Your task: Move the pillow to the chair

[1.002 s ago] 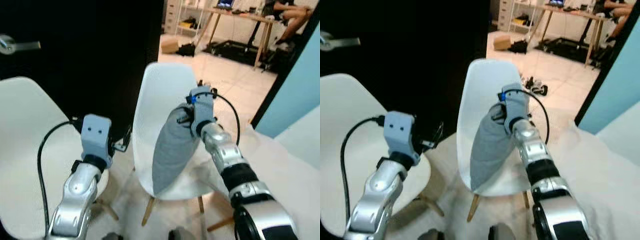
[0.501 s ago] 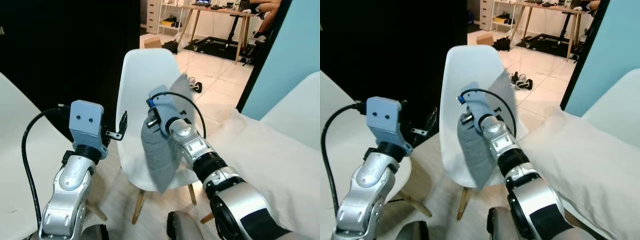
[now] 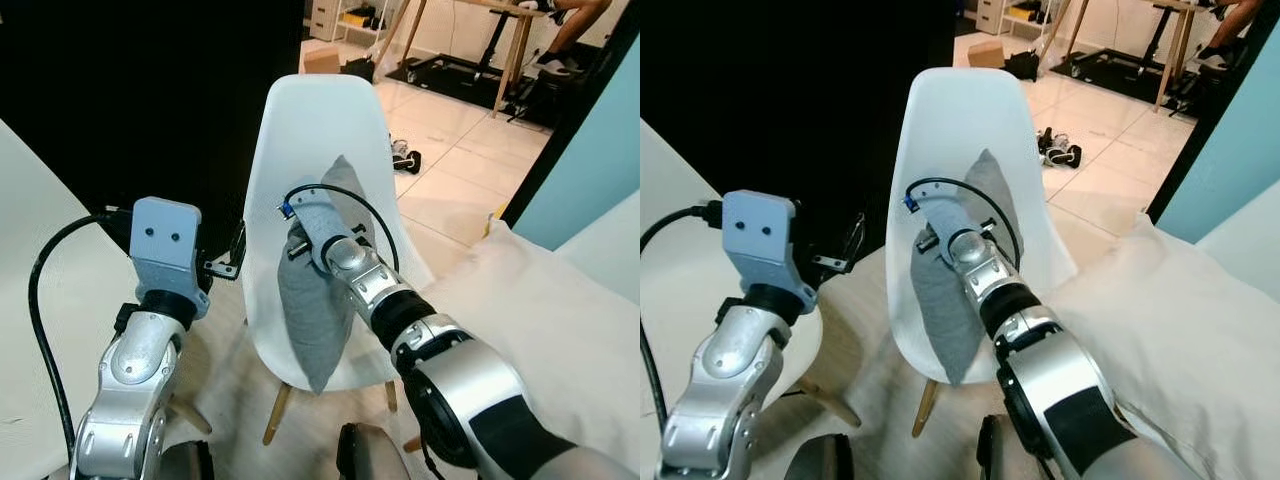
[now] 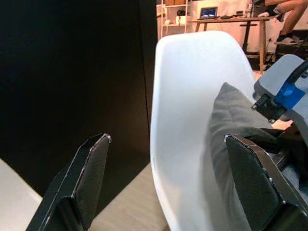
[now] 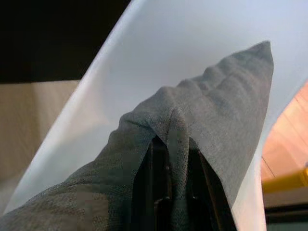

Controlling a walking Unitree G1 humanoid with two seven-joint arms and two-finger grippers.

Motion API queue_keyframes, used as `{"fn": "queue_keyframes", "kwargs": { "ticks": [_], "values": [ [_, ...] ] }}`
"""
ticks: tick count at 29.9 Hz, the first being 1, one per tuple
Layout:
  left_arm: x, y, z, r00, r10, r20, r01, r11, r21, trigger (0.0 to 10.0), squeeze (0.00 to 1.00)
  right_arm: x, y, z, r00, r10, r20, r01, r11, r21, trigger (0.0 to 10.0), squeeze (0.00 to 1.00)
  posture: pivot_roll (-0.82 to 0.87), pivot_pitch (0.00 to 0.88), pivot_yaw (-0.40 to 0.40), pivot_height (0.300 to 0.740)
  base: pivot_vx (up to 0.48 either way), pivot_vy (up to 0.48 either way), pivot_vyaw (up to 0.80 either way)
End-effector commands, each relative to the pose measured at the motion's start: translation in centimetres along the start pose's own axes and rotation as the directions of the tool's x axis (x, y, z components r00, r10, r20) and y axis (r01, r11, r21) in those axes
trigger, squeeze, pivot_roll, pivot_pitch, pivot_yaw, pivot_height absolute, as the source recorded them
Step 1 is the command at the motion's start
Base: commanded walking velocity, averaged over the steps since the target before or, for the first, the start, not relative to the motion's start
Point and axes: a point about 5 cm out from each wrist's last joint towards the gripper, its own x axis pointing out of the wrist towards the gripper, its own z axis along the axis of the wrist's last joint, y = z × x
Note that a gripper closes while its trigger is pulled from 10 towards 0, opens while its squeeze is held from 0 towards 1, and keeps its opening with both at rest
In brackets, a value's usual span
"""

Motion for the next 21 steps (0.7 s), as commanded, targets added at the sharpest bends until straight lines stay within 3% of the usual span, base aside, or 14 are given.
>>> {"fn": "queue_keyframes", "kwargs": {
  "ticks": [1,2,4,5,6,7,8,9,11,12,17,19,20,21],
  "values": [
    [-0.2,0.1,0.1,1.0,0.003,-0.005,-0.003,1.0,0.008,10.0,0.0,0.1,-0.7,0.3,0.999,-0.035,-0.008,0.035,0.999,0.02,10.0,0.02,0.07,0.075,-0.179,0.576,0.0,0.0,0.0],
    [-0.2,0.1,0.1,1.0,0.005,-0.008,-0.005,1.0,0.01,10.0,0.0,0.1,-0.4,0.3,1.0,-0.028,-0.013,0.028,0.997,0.075,10.0,1.0,0.07,0.078,-0.177,0.576,0.0,0.0,0.0],
    [-0.3,0.1,0.2,1.0,0.006,-0.013,-0.006,1.0,0.009,10.0,0.0,0.0,0.4,0.0,0.999,0.007,-0.035,0.0,0.98,0.2,10.0,1.0,0.08,0.078,-0.176,0.576,0.0,0.0,0.0],
    [-0.3,0.1,0.2,1.0,0.006,-0.013,-0.006,1.0,0.009,10.0,0.0,0.0,0.4,0.0,0.999,0.007,-0.035,0.0,0.98,0.2,10.0,1.0,0.08,0.078,-0.176,0.576,0.0,0.0,0.0],
    [-0.2,0.0,0.2,1.0,0.006,-0.014,-0.006,1.0,0.008,10.0,0.0,0.0,0.8,-0.3,0.998,0.033,-0.048,-0.018,0.96,0.281,10.0,1.0,0.08,0.078,-0.176,0.576,0.0,0.0,0.0],
    [-0.2,0.0,0.2,1.0,0.006,-0.014,-0.006,1.0,0.008,10.0,0.0,0.0,0.8,-0.3,0.998,0.033,-0.048,-0.018,0.96,0.281,10.0,1.0,0.08,0.078,-0.176,0.576,0.0,0.0,0.0],
    [-0.2,0.0,0.2,1.0,0.007,-0.015,-0.007,1.0,0.007,10.0,0.0,0.0,1.0,-0.4,0.997,0.055,-0.052,-0.032,0.933,0.36,10.0,1.0,0.07,0.075,-0.173,0.576,0.0,0.0,0.0],
    [-0.2,0.0,0.2,1.0,0.007,-0.015,-0.007,1.0,0.007,10.0,0.0,0.0,1.0,-0.4,0.997,0.055,-0.052,-0.032,0.933,0.36,10.0,1.0,0.07,0.075,-0.173,0.576,0.0,0.0,0.0],
    [-0.1,0.2,0.1,1.0,0.019,-0.017,-0.019,1.0,0.009,10.0,0.0,0.0,1.0,0.1,0.993,0.112,-0.021,-0.085,0.85,0.52,10.0,1.0,0.06,0.067,-0.165,0.576,0.0,0.0,0.0],
    [0.0,0.3,0.1,1.0,0.024,-0.017,-0.024,1.0,0.01,10.0,0.0,0.0,0.8,0.3,0.992,0.124,-0.001,-0.103,0.825,0.555,10.0,1.0,0.06,0.066,-0.164,0.576,0.0,0.0,0.0],
    [0.2,0.4,0.1,0.999,0.031,-0.017,-0.031,0.999,0.015,10.0,0.0,0.1,-0.3,1.1,0.991,0.123,0.043,-0.124,0.782,0.611,10.0,1.0,0.05,0.056,-0.155,0.576,0.0,0.0,0.0],
    [0.3,0.5,0.1,0.999,0.033,-0.018,-0.033,0.999,0.018,10.0,0.0,0.1,-1.1,1.4,0.992,0.11,0.062,-0.125,0.772,0.624,10.0,1.0,0.05,0.047,-0.147,0.576,0.0,0.0,0.0],
    [0.5,0.5,0.0,0.999,0.033,-0.019,-0.033,0.999,0.02,10.0,0.0,0.1,-2.3,1.9,0.991,0.093,0.095,-0.132,0.763,0.633,10.0,1.0,0.04,0.037,-0.14,0.576,0.0,0.0,0.0],
    [0.6,0.5,-0.1,0.999,0.03,-0.019,-0.029,0.999,0.021,10.0,0.0,0.0,-3.4,2.4,0.989,0.078,0.129,-0.144,0.747,0.649,10.0,0.38,0.03,0.027,-0.135,0.576,0.0,0.0,0.0]
  ]
}}
